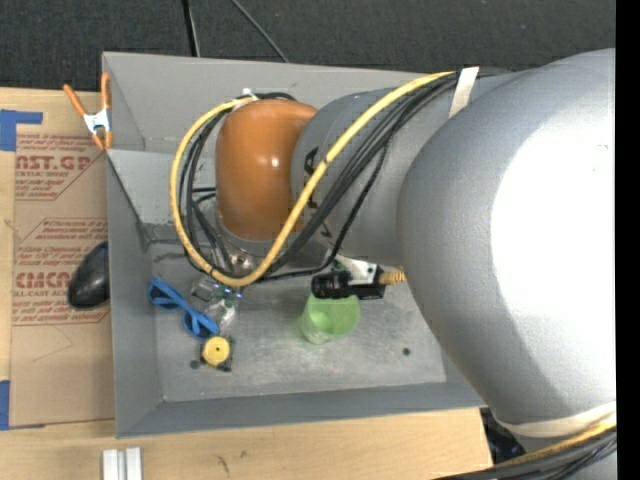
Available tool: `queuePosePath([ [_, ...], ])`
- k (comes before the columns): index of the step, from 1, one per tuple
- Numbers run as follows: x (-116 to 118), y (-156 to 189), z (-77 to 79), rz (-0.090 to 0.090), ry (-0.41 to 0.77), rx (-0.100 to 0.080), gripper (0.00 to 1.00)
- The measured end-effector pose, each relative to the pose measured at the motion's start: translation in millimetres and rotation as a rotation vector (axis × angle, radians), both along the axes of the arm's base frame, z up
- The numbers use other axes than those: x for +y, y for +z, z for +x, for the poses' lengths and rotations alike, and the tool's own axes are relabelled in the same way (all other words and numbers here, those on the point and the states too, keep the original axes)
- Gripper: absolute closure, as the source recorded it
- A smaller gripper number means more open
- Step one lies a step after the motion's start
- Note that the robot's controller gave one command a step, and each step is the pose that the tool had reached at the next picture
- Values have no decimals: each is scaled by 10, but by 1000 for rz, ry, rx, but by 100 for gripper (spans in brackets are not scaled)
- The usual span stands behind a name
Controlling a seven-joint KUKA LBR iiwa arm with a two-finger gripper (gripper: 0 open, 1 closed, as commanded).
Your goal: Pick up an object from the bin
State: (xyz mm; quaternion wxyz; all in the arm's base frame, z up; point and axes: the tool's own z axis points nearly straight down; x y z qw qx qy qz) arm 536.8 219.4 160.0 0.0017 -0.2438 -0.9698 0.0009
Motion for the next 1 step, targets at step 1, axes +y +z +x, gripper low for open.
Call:
queuePosePath([
  [1,-2,26,6,1,1,-3,0],
])
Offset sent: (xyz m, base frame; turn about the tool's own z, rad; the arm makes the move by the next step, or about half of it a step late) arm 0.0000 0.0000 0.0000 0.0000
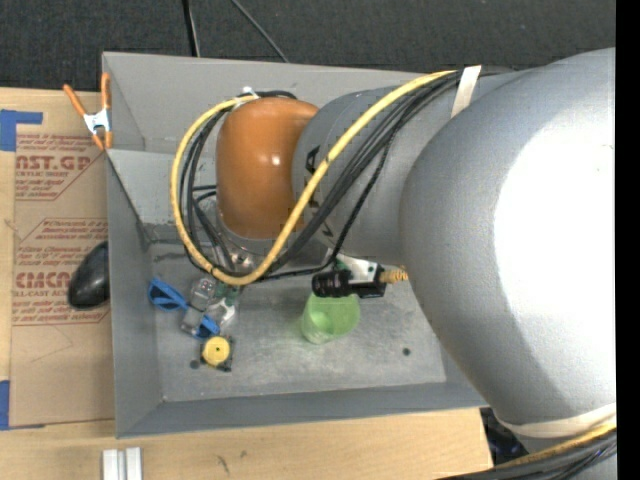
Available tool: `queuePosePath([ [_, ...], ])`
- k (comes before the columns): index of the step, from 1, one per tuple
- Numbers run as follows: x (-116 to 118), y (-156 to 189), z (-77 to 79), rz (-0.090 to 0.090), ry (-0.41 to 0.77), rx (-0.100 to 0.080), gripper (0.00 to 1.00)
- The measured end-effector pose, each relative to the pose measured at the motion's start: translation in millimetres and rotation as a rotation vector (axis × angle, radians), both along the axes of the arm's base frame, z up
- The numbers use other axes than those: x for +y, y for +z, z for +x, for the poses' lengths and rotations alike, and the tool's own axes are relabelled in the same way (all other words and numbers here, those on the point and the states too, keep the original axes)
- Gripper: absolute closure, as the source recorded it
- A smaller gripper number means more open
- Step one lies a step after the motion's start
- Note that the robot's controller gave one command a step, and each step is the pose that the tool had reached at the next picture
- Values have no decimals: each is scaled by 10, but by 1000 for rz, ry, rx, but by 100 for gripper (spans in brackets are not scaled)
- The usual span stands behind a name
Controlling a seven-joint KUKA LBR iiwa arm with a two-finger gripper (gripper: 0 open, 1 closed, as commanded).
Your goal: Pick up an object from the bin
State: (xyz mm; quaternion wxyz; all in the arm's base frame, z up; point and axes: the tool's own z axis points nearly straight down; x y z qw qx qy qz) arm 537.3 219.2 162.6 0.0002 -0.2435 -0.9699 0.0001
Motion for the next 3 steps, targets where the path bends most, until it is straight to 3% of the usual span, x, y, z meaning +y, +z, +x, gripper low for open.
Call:
queuePosePath([
  [1,-45,-952,110,-1,-153,-1,0],
  [2,-29,-883,138,4,-152,-7,100],
  [3,129,759,180,4,-149,-9,100],
])
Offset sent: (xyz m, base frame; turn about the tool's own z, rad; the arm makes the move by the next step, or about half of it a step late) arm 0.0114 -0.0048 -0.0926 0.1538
